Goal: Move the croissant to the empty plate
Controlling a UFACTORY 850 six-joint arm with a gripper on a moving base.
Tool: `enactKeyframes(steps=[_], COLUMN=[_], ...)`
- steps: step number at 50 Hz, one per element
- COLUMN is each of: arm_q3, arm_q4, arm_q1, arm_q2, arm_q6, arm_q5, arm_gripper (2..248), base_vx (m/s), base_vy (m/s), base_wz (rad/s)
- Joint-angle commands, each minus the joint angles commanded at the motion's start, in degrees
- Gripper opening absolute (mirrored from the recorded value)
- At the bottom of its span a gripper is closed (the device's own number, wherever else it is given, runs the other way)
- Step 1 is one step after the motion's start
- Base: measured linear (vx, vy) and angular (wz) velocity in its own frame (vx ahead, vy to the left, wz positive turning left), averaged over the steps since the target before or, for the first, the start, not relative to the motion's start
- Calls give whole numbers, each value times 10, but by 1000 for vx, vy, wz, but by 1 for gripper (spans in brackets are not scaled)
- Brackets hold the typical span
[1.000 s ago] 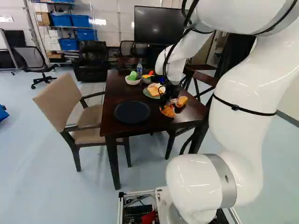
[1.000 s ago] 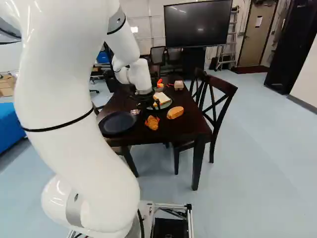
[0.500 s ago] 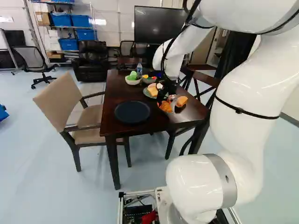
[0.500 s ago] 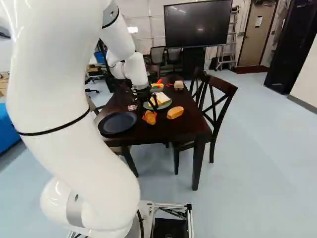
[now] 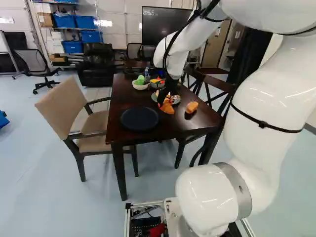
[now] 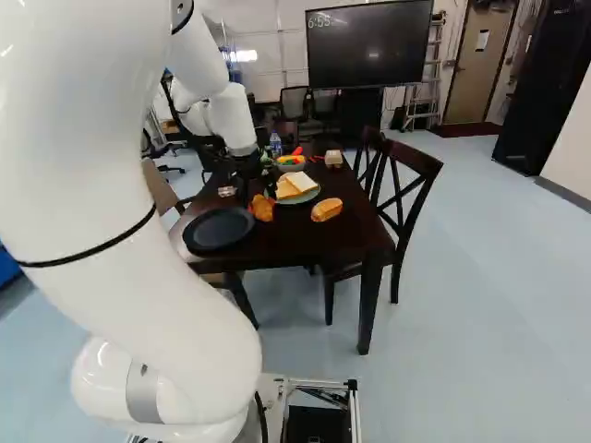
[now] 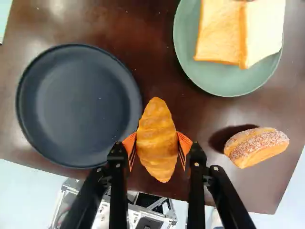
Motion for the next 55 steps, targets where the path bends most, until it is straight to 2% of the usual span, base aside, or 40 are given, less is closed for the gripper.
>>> enactKeyframes(steps=[55], arm_q3=[-43], arm_q4=[110], arm_q1=[118], arm_q2=[-47], arm_q6=[0], arm_q5=[-16], arm_gripper=[131], base_vx=[0], base_vy=[0], base_wz=[0])
